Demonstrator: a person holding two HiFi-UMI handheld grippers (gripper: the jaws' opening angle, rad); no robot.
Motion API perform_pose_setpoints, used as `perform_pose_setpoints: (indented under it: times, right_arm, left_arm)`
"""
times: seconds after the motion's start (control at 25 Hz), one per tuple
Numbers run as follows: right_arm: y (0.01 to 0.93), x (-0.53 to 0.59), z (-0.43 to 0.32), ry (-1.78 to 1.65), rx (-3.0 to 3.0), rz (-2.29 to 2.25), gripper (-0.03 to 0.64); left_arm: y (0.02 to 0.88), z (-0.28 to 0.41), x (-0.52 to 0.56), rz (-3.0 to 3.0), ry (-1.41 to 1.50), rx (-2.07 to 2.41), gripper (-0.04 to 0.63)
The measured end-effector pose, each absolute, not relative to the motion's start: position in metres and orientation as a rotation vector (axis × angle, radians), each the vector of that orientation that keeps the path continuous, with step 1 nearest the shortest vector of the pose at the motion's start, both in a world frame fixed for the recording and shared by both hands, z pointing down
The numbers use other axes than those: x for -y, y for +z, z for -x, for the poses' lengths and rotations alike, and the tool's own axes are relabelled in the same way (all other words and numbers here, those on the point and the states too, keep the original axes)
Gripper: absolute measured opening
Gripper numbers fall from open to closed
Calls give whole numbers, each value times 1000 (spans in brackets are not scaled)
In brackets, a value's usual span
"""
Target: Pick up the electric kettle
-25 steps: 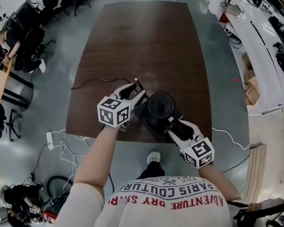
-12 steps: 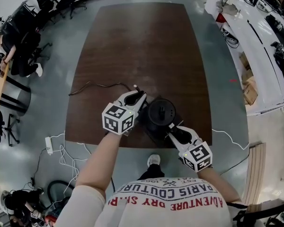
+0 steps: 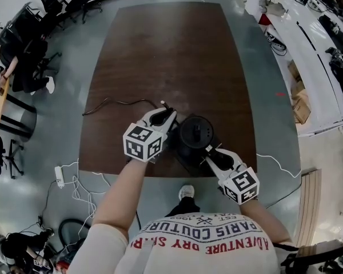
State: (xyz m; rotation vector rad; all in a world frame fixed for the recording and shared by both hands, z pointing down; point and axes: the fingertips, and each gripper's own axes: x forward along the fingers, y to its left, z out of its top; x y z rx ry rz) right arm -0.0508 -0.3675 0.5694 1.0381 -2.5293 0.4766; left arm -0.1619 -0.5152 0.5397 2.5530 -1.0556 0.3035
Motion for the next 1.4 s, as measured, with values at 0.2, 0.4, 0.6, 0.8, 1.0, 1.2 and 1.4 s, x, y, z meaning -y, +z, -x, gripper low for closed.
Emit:
perform_pose_setpoints:
  times: [0.2, 0.4, 0.6, 0.8, 1.0, 1.2, 1.4]
  right_arm:
    - [551, 375, 46, 440, 2557, -1054, 84]
    - [516, 381, 40, 415, 2614, -1066, 84]
    - [482, 363, 40, 379, 2675, -1009, 83]
    - [462, 332, 32, 342, 2725, -954, 83]
    - [450, 284, 11, 329, 2746, -895, 83]
    - [444, 229, -12, 335, 2750, -862, 81]
    - [442, 181, -26, 346, 2765, -837, 81]
  left_arm:
    - [522, 164, 516, -2558, 257, 1079, 46]
    - [487, 167, 511, -2580, 225, 1108, 46]
    - [451, 174, 484, -2586, 170, 1164, 46]
    - [427, 174, 440, -2577, 164, 1222, 45]
    - [417, 162, 379, -2539, 138, 1263, 44]
    - [412, 143, 315, -2532, 128, 1292, 44]
    - [409, 131, 262, -2517, 114, 1309, 44]
